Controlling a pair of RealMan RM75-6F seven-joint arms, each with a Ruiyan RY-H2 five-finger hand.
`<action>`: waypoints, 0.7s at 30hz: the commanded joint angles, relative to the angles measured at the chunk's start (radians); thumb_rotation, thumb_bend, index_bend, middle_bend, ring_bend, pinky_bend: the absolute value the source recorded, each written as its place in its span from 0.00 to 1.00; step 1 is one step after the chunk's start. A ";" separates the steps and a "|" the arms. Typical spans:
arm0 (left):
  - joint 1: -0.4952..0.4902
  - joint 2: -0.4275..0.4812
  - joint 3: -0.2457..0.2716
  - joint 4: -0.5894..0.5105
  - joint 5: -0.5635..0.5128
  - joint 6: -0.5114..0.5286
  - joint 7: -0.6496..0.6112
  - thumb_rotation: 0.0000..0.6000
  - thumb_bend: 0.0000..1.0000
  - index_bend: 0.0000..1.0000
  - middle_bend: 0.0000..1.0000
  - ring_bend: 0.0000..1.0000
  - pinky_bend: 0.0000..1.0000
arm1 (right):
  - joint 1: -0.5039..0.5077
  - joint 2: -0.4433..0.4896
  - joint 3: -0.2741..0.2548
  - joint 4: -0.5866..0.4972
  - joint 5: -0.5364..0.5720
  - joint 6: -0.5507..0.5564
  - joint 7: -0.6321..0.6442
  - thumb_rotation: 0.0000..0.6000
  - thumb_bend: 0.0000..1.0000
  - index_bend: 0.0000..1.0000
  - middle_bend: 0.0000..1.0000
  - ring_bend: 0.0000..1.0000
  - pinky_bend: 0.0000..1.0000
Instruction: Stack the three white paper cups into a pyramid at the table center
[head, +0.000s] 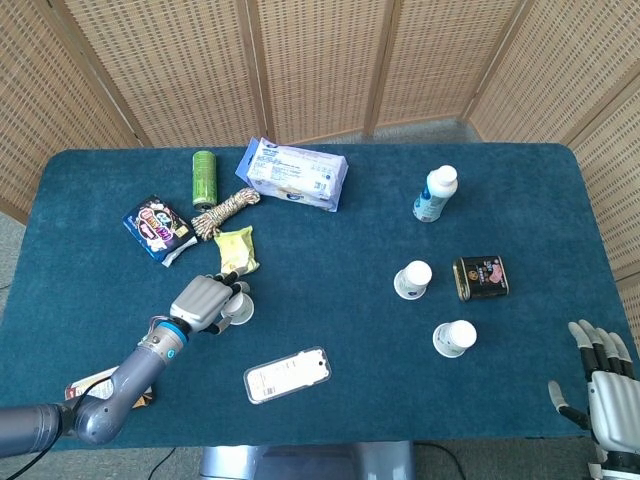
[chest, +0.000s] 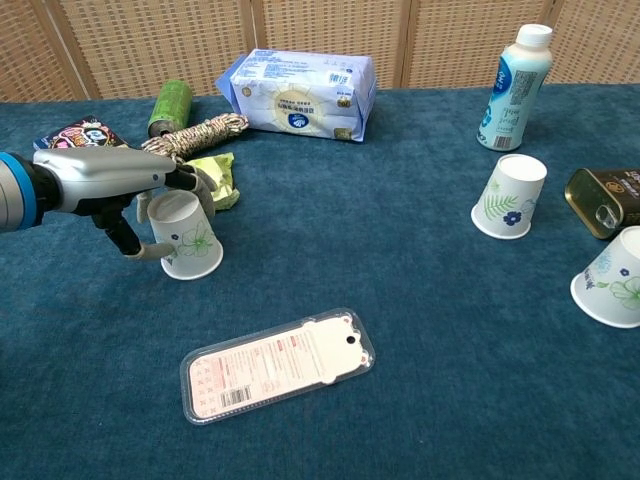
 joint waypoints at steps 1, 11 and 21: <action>-0.006 -0.007 -0.001 0.009 0.015 0.004 -0.013 1.00 0.43 0.31 0.18 0.30 0.48 | 0.003 -0.003 0.000 -0.002 0.000 -0.005 -0.005 1.00 0.39 0.00 0.00 0.00 0.00; -0.009 -0.009 -0.009 0.018 0.044 0.034 -0.057 1.00 0.43 0.36 0.19 0.31 0.50 | 0.006 -0.004 0.004 -0.003 0.010 -0.016 -0.013 1.00 0.40 0.00 0.00 0.00 0.00; -0.093 -0.008 -0.064 -0.024 0.033 -0.008 -0.043 1.00 0.43 0.33 0.17 0.29 0.49 | 0.007 0.001 0.001 -0.010 -0.003 -0.015 -0.008 1.00 0.39 0.00 0.00 0.00 0.00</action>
